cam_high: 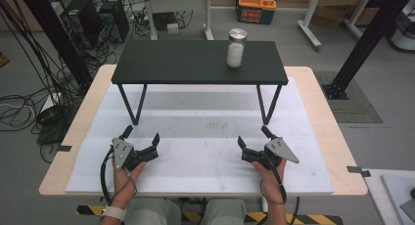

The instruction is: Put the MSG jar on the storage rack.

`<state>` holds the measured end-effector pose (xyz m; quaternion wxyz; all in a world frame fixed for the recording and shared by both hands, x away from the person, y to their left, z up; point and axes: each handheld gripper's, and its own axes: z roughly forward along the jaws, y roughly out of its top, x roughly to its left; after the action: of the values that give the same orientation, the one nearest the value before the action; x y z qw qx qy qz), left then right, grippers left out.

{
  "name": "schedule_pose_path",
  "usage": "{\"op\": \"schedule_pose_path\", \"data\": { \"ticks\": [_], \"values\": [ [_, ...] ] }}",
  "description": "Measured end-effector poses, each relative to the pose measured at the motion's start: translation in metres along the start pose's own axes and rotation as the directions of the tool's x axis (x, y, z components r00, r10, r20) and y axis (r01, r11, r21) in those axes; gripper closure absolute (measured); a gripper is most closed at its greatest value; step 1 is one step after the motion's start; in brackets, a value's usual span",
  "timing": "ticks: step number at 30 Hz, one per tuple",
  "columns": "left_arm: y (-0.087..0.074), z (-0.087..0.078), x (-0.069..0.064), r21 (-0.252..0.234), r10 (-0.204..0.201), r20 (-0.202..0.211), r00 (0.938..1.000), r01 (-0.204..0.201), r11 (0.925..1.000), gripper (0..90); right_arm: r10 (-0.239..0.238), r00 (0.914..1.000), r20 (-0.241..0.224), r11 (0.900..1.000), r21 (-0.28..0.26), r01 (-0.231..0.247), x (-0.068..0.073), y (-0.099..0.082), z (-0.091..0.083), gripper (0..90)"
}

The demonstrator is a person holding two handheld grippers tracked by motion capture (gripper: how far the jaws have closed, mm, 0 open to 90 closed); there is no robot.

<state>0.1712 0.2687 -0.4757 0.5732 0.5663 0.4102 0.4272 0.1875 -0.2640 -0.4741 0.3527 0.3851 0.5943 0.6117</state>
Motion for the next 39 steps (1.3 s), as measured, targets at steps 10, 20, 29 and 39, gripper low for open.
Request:
{"op": "schedule_pose_path", "data": {
  "ticks": [10, 20, 29, 39],
  "values": [
    [-0.0003, -0.0001, -0.0001, -0.002, -0.002, -0.001, 1.0000, 0.002, 1.0000, 1.4, 0.007, 1.0000, 0.001, 1.0000, 0.005, -0.007, -0.0004, 0.0008, 0.0003, 3.1],
    [-0.0003, -0.0001, 0.0000, -0.002, -0.002, 0.000, 1.0000, 0.002, 1.0000, 1.4, 0.015, 0.9999, 0.001, 0.9999, 0.002, -0.015, -0.0008, 0.0003, 0.0001, 2.8],
    [-0.0004, -0.0001, 0.0004, -0.003, -0.003, 0.002, 1.0000, 0.003, 1.0000, 1.4, 0.008, 0.9999, 0.008, 1.0000, 0.002, -0.008, 0.0007, 0.0004, 0.0002, 2.8],
    [-0.0006, -0.0002, 0.0004, -0.003, -0.002, 0.002, 1.0000, 0.002, 1.0000, 1.4, 0.009, 0.9999, 0.009, 1.0000, 0.003, -0.009, 0.0007, 0.0006, 0.0003, 2.8]
  ]
}}
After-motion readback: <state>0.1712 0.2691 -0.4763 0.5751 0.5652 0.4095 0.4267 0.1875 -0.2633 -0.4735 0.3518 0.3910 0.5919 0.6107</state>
